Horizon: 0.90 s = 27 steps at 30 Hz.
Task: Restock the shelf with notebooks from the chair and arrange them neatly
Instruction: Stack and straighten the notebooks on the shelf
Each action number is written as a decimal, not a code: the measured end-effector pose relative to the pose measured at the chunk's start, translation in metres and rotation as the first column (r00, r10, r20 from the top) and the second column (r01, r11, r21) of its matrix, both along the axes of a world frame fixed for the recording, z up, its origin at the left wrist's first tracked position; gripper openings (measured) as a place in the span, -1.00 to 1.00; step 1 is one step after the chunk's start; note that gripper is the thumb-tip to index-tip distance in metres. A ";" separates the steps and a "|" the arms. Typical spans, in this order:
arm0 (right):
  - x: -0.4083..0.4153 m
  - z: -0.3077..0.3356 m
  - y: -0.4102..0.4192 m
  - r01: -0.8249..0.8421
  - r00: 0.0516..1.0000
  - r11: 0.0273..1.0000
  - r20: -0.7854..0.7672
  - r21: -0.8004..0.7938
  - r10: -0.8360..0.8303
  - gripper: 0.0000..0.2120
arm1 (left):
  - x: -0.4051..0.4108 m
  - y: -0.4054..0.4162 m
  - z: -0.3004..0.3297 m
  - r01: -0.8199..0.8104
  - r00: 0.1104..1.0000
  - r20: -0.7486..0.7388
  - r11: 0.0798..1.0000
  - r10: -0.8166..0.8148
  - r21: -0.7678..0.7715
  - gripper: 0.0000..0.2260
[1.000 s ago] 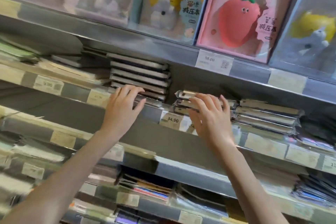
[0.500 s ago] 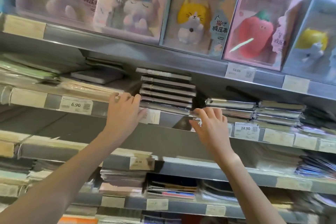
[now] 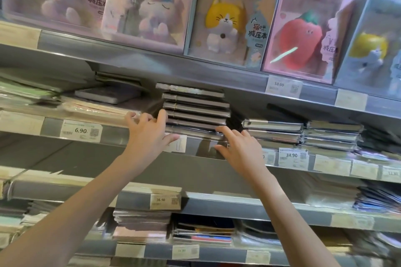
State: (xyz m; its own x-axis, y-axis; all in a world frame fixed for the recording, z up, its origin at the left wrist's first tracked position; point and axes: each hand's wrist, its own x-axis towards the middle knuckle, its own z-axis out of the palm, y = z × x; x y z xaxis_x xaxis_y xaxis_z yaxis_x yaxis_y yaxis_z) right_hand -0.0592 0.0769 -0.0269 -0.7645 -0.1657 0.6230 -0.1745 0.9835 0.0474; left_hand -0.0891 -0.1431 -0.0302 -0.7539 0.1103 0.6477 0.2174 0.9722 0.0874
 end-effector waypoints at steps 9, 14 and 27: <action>-0.009 -0.008 -0.008 -0.031 0.999 0.993 -0.037 -0.114 0.027 -0.66 | -0.003 0.001 -0.001 0.077 0.997 -0.004 0.988 -0.077 0.137 -0.62; -0.011 -0.009 -0.006 -0.020 0.998 0.982 -0.058 -0.190 0.009 -0.66 | -0.003 0.002 -0.007 0.152 0.986 -0.093 0.974 -0.138 0.169 -0.70; -0.010 -0.018 -0.001 -0.056 0.979 0.994 -0.199 -0.091 0.037 -0.67 | -0.008 -0.007 -0.006 0.143 0.979 -0.156 0.988 -0.132 0.057 -0.80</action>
